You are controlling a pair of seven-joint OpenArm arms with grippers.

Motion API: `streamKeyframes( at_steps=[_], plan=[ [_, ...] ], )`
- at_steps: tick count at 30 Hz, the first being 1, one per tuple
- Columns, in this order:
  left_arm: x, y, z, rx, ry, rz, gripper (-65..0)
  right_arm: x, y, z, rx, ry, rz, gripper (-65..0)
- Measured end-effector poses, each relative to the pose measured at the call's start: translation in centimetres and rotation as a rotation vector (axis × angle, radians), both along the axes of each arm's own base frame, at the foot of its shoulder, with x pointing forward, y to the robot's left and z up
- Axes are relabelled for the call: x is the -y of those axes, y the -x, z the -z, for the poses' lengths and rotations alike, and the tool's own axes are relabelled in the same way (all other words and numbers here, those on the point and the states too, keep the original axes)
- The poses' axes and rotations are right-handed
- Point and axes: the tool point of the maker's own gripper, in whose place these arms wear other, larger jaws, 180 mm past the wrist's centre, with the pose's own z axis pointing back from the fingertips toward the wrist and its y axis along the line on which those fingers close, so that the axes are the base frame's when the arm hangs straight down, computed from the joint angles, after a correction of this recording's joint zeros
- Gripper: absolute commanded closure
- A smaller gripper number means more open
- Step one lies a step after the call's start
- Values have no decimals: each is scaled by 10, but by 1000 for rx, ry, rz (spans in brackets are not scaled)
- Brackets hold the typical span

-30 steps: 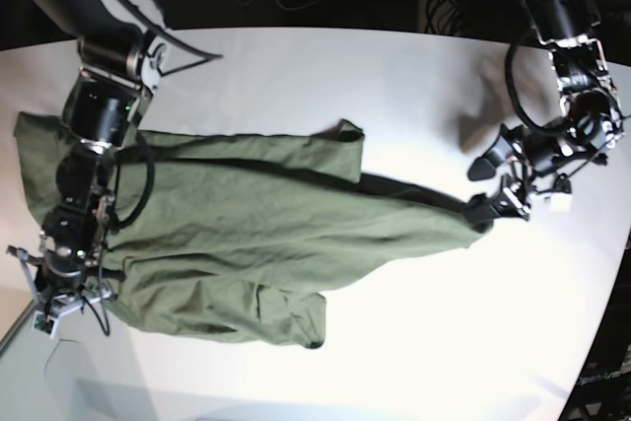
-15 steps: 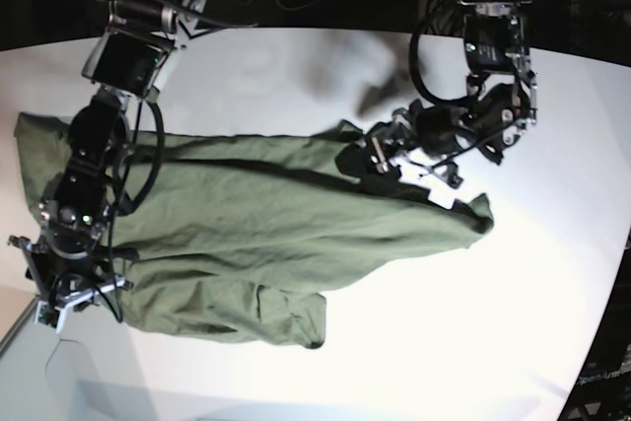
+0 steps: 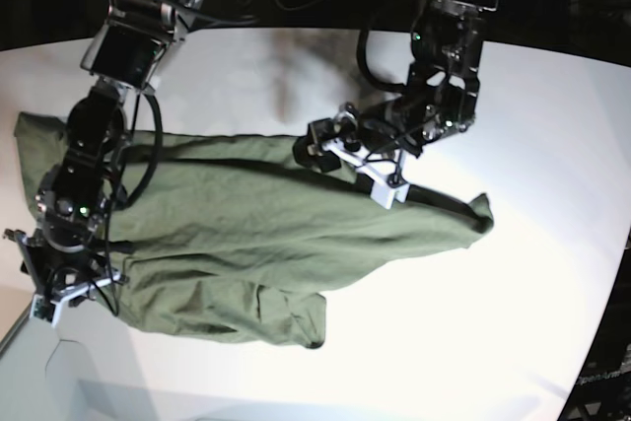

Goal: Layout the t-shirt on the table in an organized manner, then fold the t-shirt properly
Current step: 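Grasp the shirt fabric with the left gripper and pull it away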

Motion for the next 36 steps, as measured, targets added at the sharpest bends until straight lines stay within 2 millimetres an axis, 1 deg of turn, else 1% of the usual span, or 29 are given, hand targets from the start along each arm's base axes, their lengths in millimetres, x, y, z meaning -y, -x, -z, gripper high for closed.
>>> streamKeyframes(
  at_steps=[4, 8, 9, 11, 13, 16, 18, 21, 24, 25, 26, 28, 30, 31, 34, 36],
  plan=[
    [-1, -1, 6, -15, 19, -8, -490, 5, 7, -5, 5, 33, 3, -265],
    [-4, 2, 5, -14, 26, -3, -490, 8, 8, -7, 6, 41, 6, -265],
    [-9, 4, 3, -5, 10, 0, -490, 7, 8, -7, 9, 40, 3, -265],
    [-26, 17, 0, 3, -27, 3, -490, 8, 8, -7, 11, 41, 5, -265],
    [-34, 24, -3, 8, -40, 0, -490, 12, 9, -9, 10, 51, 9, -265],
    [-30, 16, -4, 13, -34, -1, -490, 15, 9, -11, 12, 59, 12, -265],
    [-31, 11, 0, 2, -26, -10, -490, 12, 8, -9, 7, 52, 7, -265],
    [-29, 8, 5, -9, -8, -17, -490, 17, 10, -9, 6, 59, 17, -265],
    [-28, 8, 6, -18, 4, -16, -478, 16, 10, -9, 5, 57, 13, -265],
    [-28, 8, 7, -19, 4, -16, -455, 15, 10, -8, 6, 55, 12, -265],
    [-29, 8, 9, -22, 2, -20, -415, 15, 10, -9, 6, 55, 12, -265],
    [-31, 6, 12, -25, -11, -17, -314, 15, 10, -8, 5, 55, 13, -265],
    [-31, 7, 15, -34, -13, -19, -227, 16, 11, -8, 4, 56, 15, -265],
    [-31, 7, 16, -38, -15, -18, -199, 16, 11, -8, 4, 56, 15, -265],
    [-30, 9, 18, -43, -14, -16, -164, 16, 12, -6, -1, 57, 14, -265],
    [-31, 10, 19, -46, -25, -11, -122, 15, 15, -1, -12, 58, 13, -265]
  ],
)
